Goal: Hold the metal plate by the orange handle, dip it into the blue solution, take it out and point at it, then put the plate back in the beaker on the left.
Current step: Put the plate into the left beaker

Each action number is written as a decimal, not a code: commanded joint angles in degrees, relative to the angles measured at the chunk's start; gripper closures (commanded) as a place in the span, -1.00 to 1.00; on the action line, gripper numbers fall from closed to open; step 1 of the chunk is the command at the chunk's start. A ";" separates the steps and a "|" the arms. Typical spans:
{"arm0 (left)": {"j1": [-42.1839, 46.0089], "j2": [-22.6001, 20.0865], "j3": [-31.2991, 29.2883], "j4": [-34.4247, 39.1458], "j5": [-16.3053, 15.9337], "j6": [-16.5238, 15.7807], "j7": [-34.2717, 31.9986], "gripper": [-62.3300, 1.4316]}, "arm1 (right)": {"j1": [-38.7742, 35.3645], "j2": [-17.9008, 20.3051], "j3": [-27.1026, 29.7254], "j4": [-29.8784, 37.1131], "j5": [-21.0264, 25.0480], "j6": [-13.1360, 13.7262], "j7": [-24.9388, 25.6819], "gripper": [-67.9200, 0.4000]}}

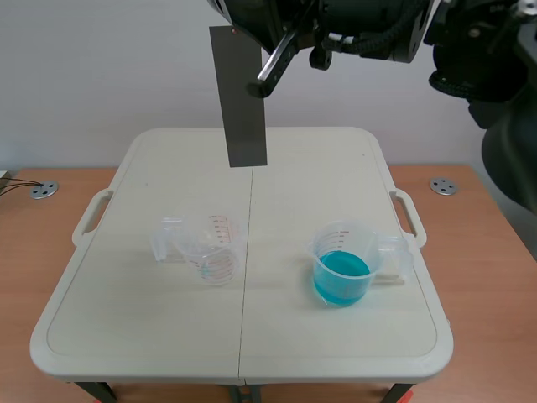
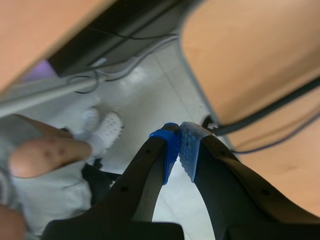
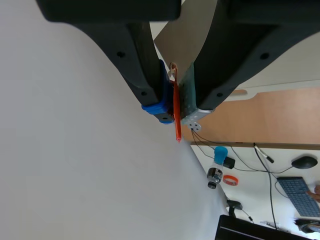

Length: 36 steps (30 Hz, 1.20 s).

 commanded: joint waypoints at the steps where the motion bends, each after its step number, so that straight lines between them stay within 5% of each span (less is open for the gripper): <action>1: 0.00 1.33 0.31 0.28 0.22 0.07 -0.13 0.87 | 1.95 -0.17 -0.57 0.22 0.87 0.31 1.29 0.95; 15: -0.48 10.27 1.55 0.26 0.20 -0.09 -0.13 0.87 | 5.49 -1.79 -6.67 -5.11 1.27 0.31 3.23 0.95; 36: -0.63 11.13 1.55 0.28 0.17 -0.09 -0.22 0.87 | 8.07 -5.86 -10.80 -13.99 1.22 0.31 3.26 0.95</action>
